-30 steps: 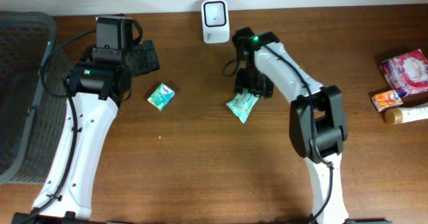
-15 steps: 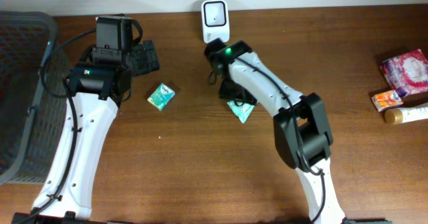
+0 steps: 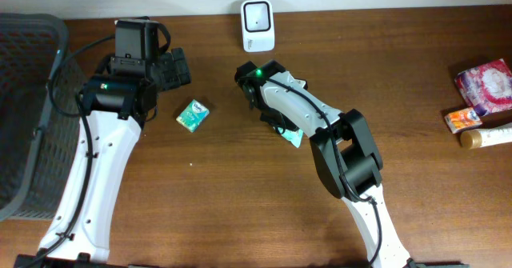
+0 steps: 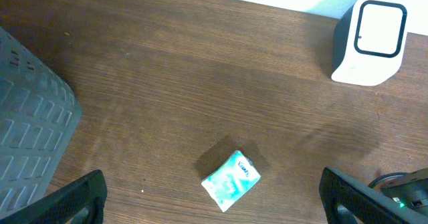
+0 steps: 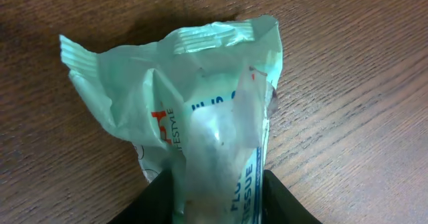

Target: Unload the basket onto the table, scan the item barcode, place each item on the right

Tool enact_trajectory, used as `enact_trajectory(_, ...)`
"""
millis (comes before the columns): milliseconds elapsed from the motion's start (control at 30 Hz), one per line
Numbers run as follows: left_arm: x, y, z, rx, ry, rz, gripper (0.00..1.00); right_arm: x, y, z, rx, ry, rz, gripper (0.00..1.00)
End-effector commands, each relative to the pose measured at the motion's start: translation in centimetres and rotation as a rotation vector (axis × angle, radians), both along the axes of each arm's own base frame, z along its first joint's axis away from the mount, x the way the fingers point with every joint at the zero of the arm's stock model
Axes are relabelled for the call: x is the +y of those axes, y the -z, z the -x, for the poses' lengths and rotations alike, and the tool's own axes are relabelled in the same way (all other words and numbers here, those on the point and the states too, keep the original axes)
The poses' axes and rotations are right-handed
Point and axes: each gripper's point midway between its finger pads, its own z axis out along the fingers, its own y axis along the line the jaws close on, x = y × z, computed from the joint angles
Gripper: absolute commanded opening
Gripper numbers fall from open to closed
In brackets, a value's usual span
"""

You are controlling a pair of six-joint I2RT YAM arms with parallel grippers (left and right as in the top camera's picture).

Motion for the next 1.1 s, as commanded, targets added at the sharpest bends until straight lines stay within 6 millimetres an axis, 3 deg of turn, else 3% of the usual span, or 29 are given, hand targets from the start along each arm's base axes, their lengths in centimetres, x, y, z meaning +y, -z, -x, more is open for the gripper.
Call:
enact_trajectory(0, 0.5, -0.3, 0.0, -0.008, -0.006, -0.015, 0.99, 0.6, 0.7, -0.1, 0.074, -0.075, -0.058, 0.33)
enact_trajectory(33, 0.5, -0.3, 0.0, -0.008, -0.005, -0.015, 0.99, 1.3, 0.1, -0.7, 0.103, -0.116, -0.148, 0.31)
enact_trajectory(67, 0.5, -0.3, 0.0, -0.008, -0.006, -0.015, 0.99, 2.5, -1.5, -1.9, 0.136, -0.208, -0.321, 0.18)
enact_trajectory(133, 0.5, -0.3, 0.0, -0.008, -0.005, -0.015, 0.99, 3.3, -2.8, -2.7, 0.160, -0.279, -0.504, 0.18)
enact_trajectory(167, 0.5, -0.3, 0.0, -0.008, -0.006, -0.015, 0.99, 5.0, -4.1, -2.9, 0.188, -0.395, -0.760, 0.18)
enact_trajectory(200, 0.5, -0.3, 0.1, -0.007, -0.005, -0.015, 0.99, 5.3, -5.0, -3.1, 0.187, -0.447, -0.892, 0.18)
enact_trajectory(300, 0.5, -0.3, 0.0, -0.008, -0.006, -0.015, 0.99, 4.7, -6.8, -3.7, 0.147, -0.561, -1.099, 0.20)
enact_trajectory(367, 0.5, -0.3, 0.0, -0.008, -0.005, -0.015, 0.99, 3.9, -6.2, -3.3, 0.161, -0.530, -1.167, 0.20)
enact_trajectory(467, 0.5, -0.3, 0.0, -0.008, -0.006, -0.015, 0.99, 2.1, -1.7, -1.2, 0.211, -0.430, -1.250, 0.20)
enact_trajectory(500, 0.5, -0.3, 0.1, -0.007, -0.005, -0.015, 0.99, -0.3, -0.1, -0.5, 0.241, -0.360, -1.214, 0.23)
enact_trajectory(567, 0.5, -0.3, 0.0, -0.008, -0.005, -0.015, 0.99, -1.9, -0.5, -0.3, 0.251, -0.314, -1.212, 0.33)
enact_trajectory(700, 0.5, -0.3, 0.0, -0.008, -0.006, -0.015, 0.99, -3.1, -5.4, -1.5, 0.174, -0.394, -1.051, 0.53)
enact_trajectory(800, 0.5, -0.3, 0.1, -0.007, -0.006, -0.015, 0.99, -0.8, -9.1, -2.6, 0.096, -0.440, -0.914, 0.61)
enact_trajectory(867, 0.5, -0.3, 0.0, -0.008, -0.006, -0.015, 0.99, 1.3, -8.6, -4.0, 0.018, -0.381, -0.657, 0.61)
enact_trajectory(933, 0.5, -0.3, 0.1, -0.007, -0.006, -0.015, 0.99, 3.8, -8.6, -5.5, -0.127, -0.349, -0.449, 0.81)
enact_trajectory(1067, 0.5, -0.3, 0.0, -0.008, -0.006, -0.015, 0.99, 7.6, -8.2, -5.7, -0.301, -0.298, -0.250, 0.76)
